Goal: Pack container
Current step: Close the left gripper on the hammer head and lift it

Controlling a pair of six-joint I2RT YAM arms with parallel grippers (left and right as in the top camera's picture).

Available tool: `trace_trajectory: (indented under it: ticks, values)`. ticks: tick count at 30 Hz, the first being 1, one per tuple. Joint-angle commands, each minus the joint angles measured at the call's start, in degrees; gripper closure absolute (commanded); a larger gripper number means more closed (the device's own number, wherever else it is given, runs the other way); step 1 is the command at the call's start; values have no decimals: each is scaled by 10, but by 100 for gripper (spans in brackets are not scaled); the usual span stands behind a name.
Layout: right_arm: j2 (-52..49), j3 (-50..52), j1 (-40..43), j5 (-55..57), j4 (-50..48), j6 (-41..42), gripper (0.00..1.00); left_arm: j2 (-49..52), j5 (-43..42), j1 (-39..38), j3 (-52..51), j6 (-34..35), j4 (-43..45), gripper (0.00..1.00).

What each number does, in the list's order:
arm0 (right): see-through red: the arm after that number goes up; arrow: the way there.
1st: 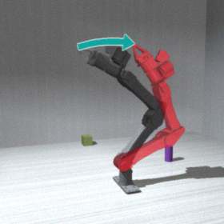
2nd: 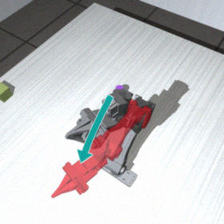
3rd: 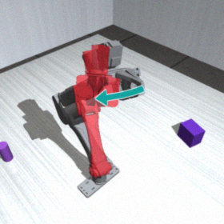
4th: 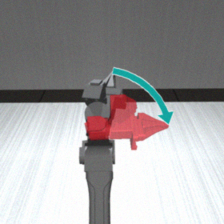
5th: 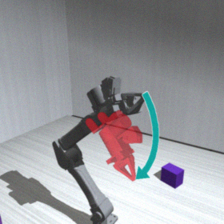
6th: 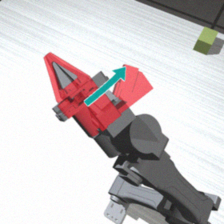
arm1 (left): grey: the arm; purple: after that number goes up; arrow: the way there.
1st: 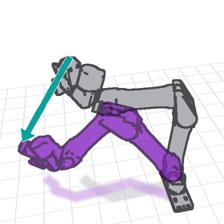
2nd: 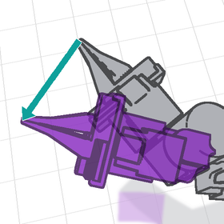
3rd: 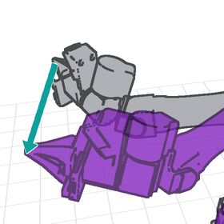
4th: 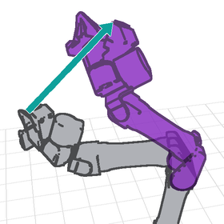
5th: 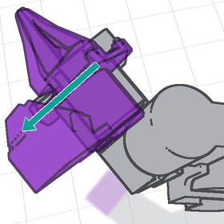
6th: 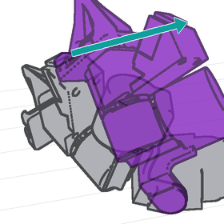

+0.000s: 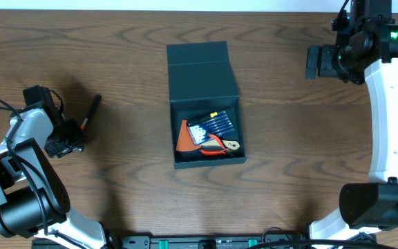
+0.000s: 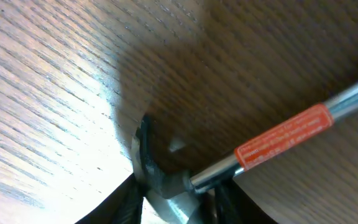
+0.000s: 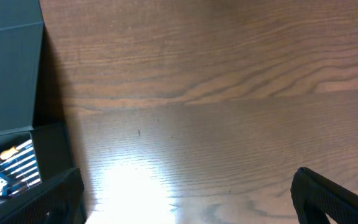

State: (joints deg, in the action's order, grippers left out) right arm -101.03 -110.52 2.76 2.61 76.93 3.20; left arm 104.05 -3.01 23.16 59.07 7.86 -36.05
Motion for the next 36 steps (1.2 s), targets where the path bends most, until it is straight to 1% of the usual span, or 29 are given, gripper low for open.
trace_trajectory:
  ticks: [1,2,5,7,13,14,36]
  values:
    - [2,4,2,6,1,-7,1,34,6,2,-18,0,-5,73]
    - [2,4,2,6,1,-7,1,34,6,2,-18,0,-5,75]
    - [2,4,2,6,2,-7,1,34,6,2,-18,0,-5,76]
    - [2,4,2,6,2,-7,1,34,6,2,-18,0,-5,85]
    - [2,4,2,6,3,-7,1,34,6,2,-18,0,-5,92]
    - [2,4,2,6,3,-7,1,34,6,2,-18,0,-5,94]
    - [2,4,2,6,7,-7,1,34,7,2,-18,-3,1,95]
